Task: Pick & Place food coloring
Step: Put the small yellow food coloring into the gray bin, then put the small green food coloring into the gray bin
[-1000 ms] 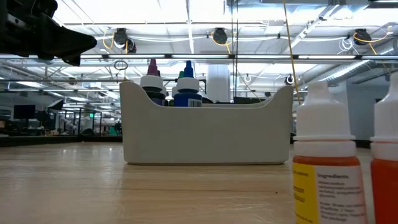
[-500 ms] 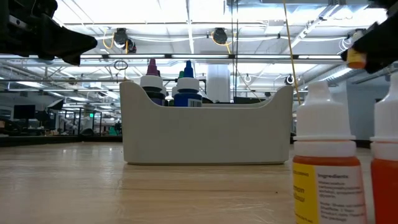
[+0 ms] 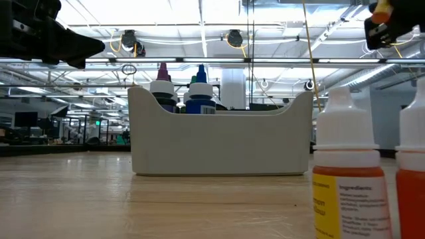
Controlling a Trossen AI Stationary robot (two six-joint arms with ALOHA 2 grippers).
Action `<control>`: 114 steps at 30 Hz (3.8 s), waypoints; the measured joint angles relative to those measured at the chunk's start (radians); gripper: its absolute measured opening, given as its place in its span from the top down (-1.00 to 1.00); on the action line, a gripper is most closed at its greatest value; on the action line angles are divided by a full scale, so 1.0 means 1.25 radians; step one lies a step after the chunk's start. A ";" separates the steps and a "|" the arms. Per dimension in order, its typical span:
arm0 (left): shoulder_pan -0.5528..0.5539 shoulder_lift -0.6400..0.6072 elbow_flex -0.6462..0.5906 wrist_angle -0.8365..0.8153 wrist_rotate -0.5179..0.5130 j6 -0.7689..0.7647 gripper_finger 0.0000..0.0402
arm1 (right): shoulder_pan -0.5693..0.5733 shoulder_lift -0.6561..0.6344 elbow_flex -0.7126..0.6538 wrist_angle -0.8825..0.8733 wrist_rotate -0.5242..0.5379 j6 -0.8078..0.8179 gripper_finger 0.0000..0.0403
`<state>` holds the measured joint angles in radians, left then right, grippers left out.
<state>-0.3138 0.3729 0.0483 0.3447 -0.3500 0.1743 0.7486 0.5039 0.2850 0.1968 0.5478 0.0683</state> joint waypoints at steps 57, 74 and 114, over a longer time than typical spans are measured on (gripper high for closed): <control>0.000 0.000 0.000 -0.003 0.002 -0.086 0.75 | -0.319 1.004 0.363 0.449 -0.041 0.125 0.70; 0.000 0.000 0.000 -0.004 0.004 -0.084 0.75 | -0.320 1.008 0.367 0.357 -0.041 0.183 0.70; 0.000 0.000 0.000 -0.003 0.003 -0.084 0.75 | -0.322 1.009 0.367 0.354 -0.087 0.165 0.53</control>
<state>-0.3138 0.3729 0.0483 0.3405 -0.3462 0.0696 0.3462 1.7649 0.7433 0.6388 0.4397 0.2747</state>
